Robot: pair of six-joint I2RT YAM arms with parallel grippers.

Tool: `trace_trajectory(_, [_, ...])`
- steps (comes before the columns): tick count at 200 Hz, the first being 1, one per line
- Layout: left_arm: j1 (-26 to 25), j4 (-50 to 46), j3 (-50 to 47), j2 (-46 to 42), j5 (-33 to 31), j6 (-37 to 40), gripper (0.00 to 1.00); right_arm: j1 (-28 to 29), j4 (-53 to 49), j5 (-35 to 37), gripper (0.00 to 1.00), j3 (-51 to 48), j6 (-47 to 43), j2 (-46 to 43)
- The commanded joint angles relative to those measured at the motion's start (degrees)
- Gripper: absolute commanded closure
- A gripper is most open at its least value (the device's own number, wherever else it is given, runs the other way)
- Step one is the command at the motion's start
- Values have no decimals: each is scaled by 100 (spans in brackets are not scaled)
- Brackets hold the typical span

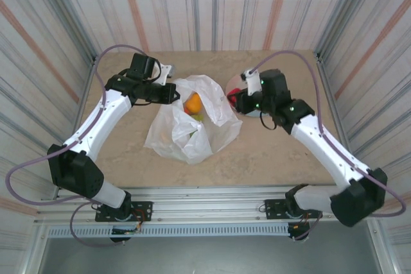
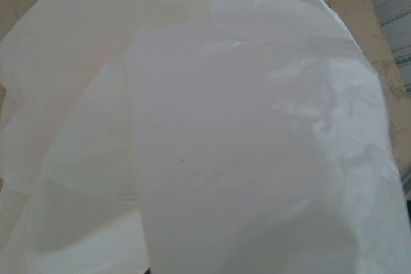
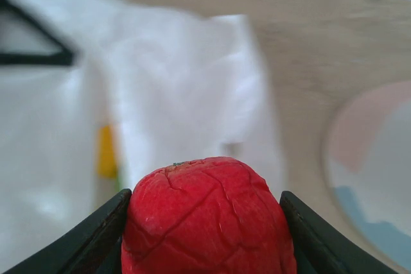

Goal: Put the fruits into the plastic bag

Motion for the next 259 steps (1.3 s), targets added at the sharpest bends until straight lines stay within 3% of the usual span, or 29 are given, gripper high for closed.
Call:
trace_trajectory(1, [-38,-16,-61,-145,93,67,100,481,247,-207,51,-313,133,-104])
trace_trajectory(33, [-35,-11,-61,-149,108,56,100,997,572,-162,51,-389,61,248])
trace_trajectory(108, [-45,-1,-69,-120,169,52,100,1332,1113,-287,51,83,82,1639])
trace_trajectory(164, [-47,-10,-61,-96,222,49,100,1498,1976,470,50,234,177,2413])
trace_trajectory(227, [-34,-14,-60,-84,191,83,100,1450,3216,2374,49,127,1269,3149])
trace_trajectory(259, [-34,-45,-47,-35,194,101,100,1480,3779,2538,46,238,1679,3528])
